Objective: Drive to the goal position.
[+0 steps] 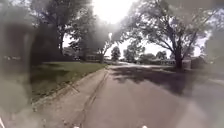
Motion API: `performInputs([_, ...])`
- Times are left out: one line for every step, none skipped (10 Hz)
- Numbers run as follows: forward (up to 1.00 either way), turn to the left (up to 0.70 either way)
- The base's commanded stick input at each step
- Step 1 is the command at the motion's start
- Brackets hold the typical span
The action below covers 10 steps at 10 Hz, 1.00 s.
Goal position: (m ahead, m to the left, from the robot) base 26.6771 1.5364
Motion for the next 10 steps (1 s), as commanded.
performInputs([1.0,0.0])
performInputs([1.0,0.0])
performInputs([1.0,-0.01])
performInputs([1.0,-0.02])
performInputs([1.0,-0.02])
performInputs([1.0,-0.1])
performInputs([1.0,-0.31])
performInputs([1.0,-0.26])
performInputs([1.0,-0.06])
performInputs([1.0,0.0])
